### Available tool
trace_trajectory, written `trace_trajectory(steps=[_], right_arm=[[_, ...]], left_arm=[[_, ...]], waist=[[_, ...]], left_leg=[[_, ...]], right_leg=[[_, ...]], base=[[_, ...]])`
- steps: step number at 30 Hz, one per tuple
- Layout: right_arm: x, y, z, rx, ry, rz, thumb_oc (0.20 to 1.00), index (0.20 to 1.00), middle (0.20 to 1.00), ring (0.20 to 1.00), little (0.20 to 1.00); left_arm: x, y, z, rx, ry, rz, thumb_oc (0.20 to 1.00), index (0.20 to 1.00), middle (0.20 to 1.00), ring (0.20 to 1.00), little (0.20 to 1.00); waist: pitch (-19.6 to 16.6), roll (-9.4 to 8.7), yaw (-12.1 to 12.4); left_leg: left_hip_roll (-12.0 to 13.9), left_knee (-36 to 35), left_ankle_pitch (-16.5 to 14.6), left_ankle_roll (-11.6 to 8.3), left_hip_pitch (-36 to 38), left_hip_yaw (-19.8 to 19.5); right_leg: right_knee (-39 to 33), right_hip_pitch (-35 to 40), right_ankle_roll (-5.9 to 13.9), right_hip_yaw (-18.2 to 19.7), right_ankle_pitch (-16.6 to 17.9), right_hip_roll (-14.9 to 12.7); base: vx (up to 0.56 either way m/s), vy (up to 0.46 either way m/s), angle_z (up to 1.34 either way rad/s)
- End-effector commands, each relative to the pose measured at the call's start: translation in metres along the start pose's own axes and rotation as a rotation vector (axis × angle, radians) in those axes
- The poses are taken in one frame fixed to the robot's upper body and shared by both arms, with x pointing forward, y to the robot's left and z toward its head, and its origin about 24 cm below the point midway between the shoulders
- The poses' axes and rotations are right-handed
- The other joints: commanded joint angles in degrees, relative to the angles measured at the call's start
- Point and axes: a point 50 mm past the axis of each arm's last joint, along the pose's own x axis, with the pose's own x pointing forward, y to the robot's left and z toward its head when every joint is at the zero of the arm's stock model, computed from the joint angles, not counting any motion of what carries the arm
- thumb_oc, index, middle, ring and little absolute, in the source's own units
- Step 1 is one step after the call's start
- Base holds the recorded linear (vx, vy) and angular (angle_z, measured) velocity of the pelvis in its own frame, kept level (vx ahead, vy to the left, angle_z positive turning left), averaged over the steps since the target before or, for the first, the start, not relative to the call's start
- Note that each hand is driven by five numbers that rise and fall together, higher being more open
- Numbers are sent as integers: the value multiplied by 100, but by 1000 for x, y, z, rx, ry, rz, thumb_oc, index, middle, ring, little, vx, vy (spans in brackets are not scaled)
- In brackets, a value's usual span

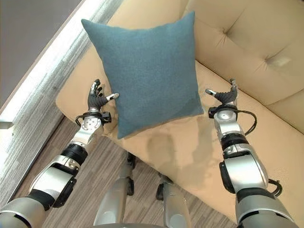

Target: Pick up all the scattered cushions and arrange them neatly on the sofa.

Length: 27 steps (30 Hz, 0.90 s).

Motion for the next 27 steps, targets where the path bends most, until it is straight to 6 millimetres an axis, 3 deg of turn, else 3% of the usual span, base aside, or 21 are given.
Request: trace_trajectory(steps=[1, 9, 13, 15, 17, 18, 19, 20, 21, 22, 23, 27], right_arm=[[-2, -9, -14, 31, 8, 2, 1000, 1000, 1000, 1000, 1000], [6, -8, 17, 120, -54, 66, 1000, 1000, 1000, 1000, 1000], [4, 11, 36, 138, -100, 133, 1000, 1000, 1000, 1000, 1000], [-4, 39, 57, 133, -164, 229, 1000, 1000, 1000, 1000, 1000], [-6, 46, 61, 142, -177, 250, 1000, 1000, 1000, 1000, 1000], [-14, 62, 70, 184, -203, 301, 1000, 1000, 1000, 1000, 1000], [-18, 70, 74, 213, -216, 325, 724, 724, 724, 724, 724], [-29, 85, 84, 303, -243, 378, 200, 200, 200, 200, 200], [-35, 93, 87, 352, -252, 402, 200, 200, 200, 200, 200], [-39, 98, 89, 389, -256, 418, 200, 200, 200, 200, 200], [-44, 102, 89, 427, -260, 432, 200, 200, 200, 200, 200], [-64, 114, 90, 517, -310, 466, 200, 200, 200, 200, 200]], left_arm=[[1, 6, 3, -10, -43, 4, 1000, 1000, 1000, 1000, 1000], [9, -9, 38, -80, -154, -80, 1000, 1000, 1000, 1000, 1000], [9, -32, 63, -115, -236, -141, 1000, 1000, 1000, 1000, 1000], [4, -55, 78, -179, -278, -182, 1000, 1000, 1000, 1000, 1000], [1, -60, 81, -193, -290, -191, 1000, 1000, 1000, 1000, 1000], [-2, -70, 86, -210, -305, -206, 1000, 1000, 1000, 1000, 1000], [-5, -75, 86, -218, -307, -214, 1000, 1000, 1000, 1000, 1000], [-9, -83, 87, -238, -308, -220, 1000, 1000, 1000, 1000, 1000], [-11, -86, 86, -250, -306, -222, 1000, 1000, 1000, 1000, 1000], [-13, -87, 85, -258, -303, -220, 304, 304, 304, 304, 304], [-15, -88, 83, -267, -300, -217, 200, 200, 200, 200, 200], [-18, -79, 70, -297, -266, -160, 200, 200, 200, 200, 200]], waist=[[-567, -295, 78], [-612, -196, 311], [-663, -163, 410], [-700, -155, 489], [-712, -149, 506], [-734, -139, 531], [-747, -139, 532], [-761, -137, 530], [-768, -132, 521], [-778, -131, 511], [-789, -129, 492], [-856, -109, 348]], left_leg=[[-184, -56, -448, -598, 141, -70], [-176, -56, -235, -684, -682, -275], [-204, -56, -161, -698, -1024, -357], [-216, -56, -111, -708, -1207, -414], [-215, -56, -97, -713, -1249, -424], [-228, -56, -77, -710, -1301, -438], [-242, -56, -71, -705, -1317, -439], [-249, -56, -70, -705, -1312, -443], [-253, -56, -71, -703, -1299, -443], [-259, -56, -79, -700, -1280, -443], [-261, -56, -84, -697, -1254, -443], [-274, -56, -136, -694, -1034, -407]], right_leg=[[-165, -505, 818, 190, 523, -519], [-165, -1328, 895, 186, 587, -561], [-165, -1686, 908, 220, 597, -563], [-165, -1877, 909, 233, 592, -559], [-165, -1925, 909, 228, 596, -560], [-165, -2001, 907, 256, 609, -559], [-165, -2025, 904, 265, 610, -557], [-165, -2033, 896, 272, 612, -562], [-165, -2023, 894, 278, 611, -566], [-165, -2010, 889, 283, 607, -563], [-165, -1985, 883, 295, 610, -563], [-165, -1814, 868, 336, 619, -578]], base=[[5, -51, 6], [13, -56, 1], [1, -24, 3], [3, -43, -4], [0, 0, 0], [0, 0, 0], [0, 0, 0], [0, 0, 0], [-7, 8, -4], [-8, 10, -9], [-6, 19, -9], [-13, 46, -4]])
